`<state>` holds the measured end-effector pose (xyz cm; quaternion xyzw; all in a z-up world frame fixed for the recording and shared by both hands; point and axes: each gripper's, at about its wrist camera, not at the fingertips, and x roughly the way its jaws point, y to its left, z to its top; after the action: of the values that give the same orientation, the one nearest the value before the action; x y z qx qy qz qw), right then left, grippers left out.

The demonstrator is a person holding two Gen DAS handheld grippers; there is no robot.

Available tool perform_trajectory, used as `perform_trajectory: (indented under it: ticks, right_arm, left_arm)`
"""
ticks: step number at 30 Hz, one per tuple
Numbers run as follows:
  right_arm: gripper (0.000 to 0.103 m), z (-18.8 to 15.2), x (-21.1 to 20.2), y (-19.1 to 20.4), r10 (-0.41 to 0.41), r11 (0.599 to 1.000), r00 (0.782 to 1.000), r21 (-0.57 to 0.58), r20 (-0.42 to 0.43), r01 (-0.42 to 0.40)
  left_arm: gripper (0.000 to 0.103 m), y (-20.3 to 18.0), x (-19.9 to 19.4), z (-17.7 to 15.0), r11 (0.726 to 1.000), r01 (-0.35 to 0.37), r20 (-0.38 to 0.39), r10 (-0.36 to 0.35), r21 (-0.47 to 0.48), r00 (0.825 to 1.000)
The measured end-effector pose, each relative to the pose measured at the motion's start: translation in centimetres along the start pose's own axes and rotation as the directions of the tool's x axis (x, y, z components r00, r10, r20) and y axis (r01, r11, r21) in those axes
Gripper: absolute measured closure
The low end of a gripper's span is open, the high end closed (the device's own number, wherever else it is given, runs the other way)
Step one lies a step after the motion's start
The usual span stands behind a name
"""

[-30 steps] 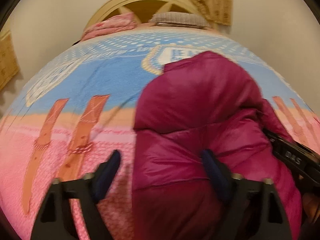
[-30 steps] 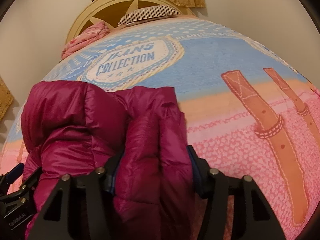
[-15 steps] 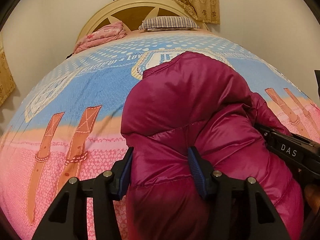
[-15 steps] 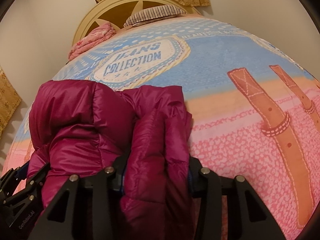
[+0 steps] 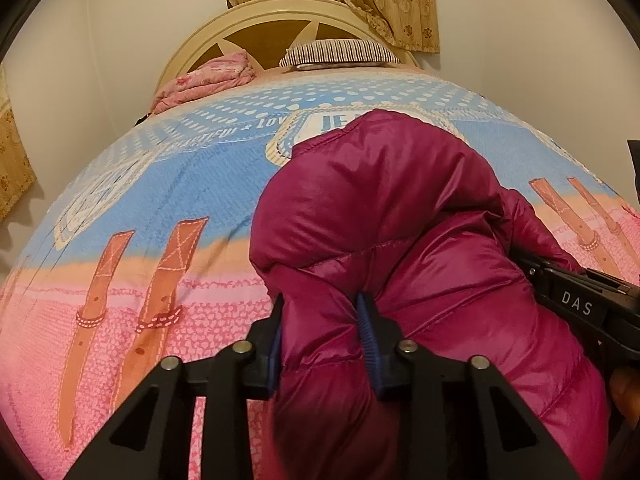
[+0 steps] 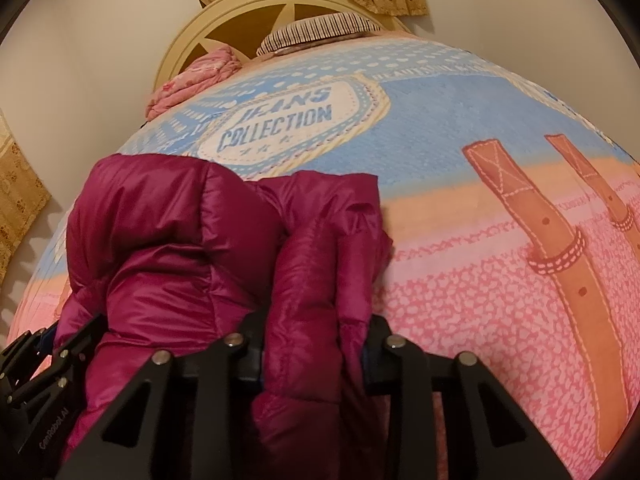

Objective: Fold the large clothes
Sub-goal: 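Grasp the folded magenta jacket bundle with the left gripper while the right gripper grasps it too, then lift the bundle with both grippers and carry it along the bed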

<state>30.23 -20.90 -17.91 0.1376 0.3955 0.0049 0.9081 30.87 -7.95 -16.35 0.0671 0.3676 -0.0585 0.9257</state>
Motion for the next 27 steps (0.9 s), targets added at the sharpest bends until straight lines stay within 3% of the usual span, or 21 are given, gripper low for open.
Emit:
perform_trajectory:
  ticks: [4, 7, 14, 27]
  right_arm:
    - [0.078, 0.0, -0.4, -0.1, 0.03, 1.0, 0.999, 0.003, 0.011, -0.03]
    - [0.082, 0.0, -1.3, 0.0, 0.071, 0.997, 0.997, -0.002, 0.04, -0.071]
    - [0.083, 0.2, -3.3, 0.7, 0.102, 0.995, 0.99, -0.01, 0.095, -0.101]
    - [0.085, 0.2, -5.9, 3.4, 0.162, 0.986, 0.979, -0.046, 0.12, -0.158]
  left_arm:
    - [0.083, 0.3, -0.6, 0.2, 1.0, -0.007, 0.011, 0.007, -0.008, 1.0]
    - [0.087, 0.6, -1.7, 0.5, 1.0, -0.008, 0.034, 0.009, -0.013, 0.999]
    - [0.089, 1.0, -4.6, 0.6, 1.0, -0.016, 0.091, 0.017, -0.007, 0.996]
    - [0.091, 2.9, -8.5, -0.2, 0.998, -0.016, 0.134, 0.024, -0.059, 0.991]
